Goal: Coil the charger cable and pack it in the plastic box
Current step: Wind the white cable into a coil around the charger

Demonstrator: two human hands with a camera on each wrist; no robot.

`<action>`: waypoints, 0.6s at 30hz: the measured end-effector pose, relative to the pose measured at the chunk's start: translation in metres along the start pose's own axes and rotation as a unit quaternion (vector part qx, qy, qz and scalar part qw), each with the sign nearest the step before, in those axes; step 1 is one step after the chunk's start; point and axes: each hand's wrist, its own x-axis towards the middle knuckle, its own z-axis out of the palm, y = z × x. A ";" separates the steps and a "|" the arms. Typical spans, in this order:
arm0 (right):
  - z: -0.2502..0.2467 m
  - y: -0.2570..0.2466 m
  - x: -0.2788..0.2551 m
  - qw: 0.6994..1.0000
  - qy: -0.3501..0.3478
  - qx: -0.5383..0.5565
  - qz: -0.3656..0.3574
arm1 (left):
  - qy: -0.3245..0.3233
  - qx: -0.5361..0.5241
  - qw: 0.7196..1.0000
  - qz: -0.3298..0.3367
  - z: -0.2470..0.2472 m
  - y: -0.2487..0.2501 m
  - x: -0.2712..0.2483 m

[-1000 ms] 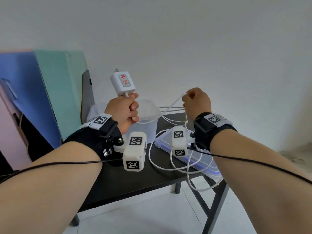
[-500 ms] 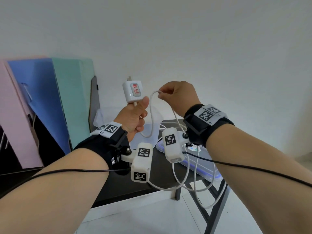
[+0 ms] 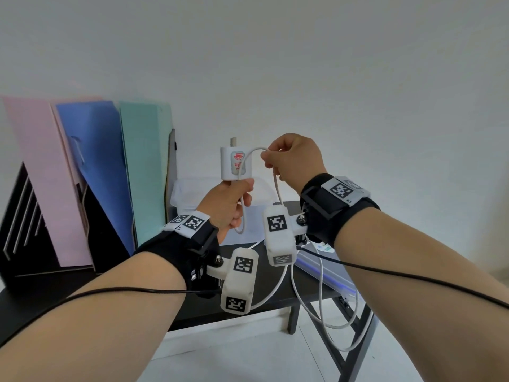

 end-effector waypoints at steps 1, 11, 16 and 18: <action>0.001 0.000 -0.001 1.000 0.003 0.008 0.005 | 0.003 0.007 1.000 -0.009 0.000 0.000 -0.001; 0.016 -0.006 -0.015 0.981 -0.085 0.143 0.104 | -0.004 0.022 1.000 -0.001 -0.011 -0.008 -0.001; 0.023 -0.006 -0.020 0.960 -0.099 0.221 0.141 | -0.038 0.022 0.999 0.023 -0.013 -0.011 -0.002; 0.023 -0.004 -0.020 0.960 -0.097 0.225 0.136 | -0.059 0.011 0.998 0.017 -0.016 -0.013 -0.001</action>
